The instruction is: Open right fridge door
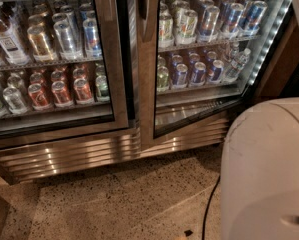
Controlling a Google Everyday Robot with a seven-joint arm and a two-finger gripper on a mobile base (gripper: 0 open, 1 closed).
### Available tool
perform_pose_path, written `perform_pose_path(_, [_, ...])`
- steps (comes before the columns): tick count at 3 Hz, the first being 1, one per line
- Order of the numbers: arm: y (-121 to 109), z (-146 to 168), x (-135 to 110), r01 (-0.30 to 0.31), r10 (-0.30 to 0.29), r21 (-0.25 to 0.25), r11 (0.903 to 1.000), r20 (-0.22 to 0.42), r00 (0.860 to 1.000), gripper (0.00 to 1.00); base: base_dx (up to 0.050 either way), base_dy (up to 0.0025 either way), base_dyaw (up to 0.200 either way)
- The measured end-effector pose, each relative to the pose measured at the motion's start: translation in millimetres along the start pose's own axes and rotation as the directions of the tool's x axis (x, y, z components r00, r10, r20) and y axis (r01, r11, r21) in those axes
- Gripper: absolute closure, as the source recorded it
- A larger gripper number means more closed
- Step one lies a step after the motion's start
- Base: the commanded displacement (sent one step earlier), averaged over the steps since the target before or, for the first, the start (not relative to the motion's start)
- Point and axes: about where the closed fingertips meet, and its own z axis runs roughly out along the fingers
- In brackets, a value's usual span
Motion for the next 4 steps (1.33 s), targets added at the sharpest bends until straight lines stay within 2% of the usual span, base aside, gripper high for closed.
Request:
perform_pose_path(1, [-0.2, 0.9, -12.7, 0.124, -0.118, 0.140, 0.9823, -0.054, 0.992, 1.00, 0.000, 0.00000, 0.000])
perform_pose_path(2, [0.0, -0.3, -12.1, 0.124, -0.118, 0.140, 0.9823, -0.054, 0.992, 1.00, 0.000, 0.00000, 0.000])
perform_pose_path(3, [-3.1, -0.1, 1.3, 0.198, -0.174, 0.196, 0.9604, -0.132, 0.976, 1.00, 0.000, 0.00000, 0.000])
perform_pose_path(4, [3.1, -5.5, 1.9, 0.311, -0.269, 0.247, 0.9178, -0.189, 0.945, 1.00, 0.000, 0.00000, 0.000])
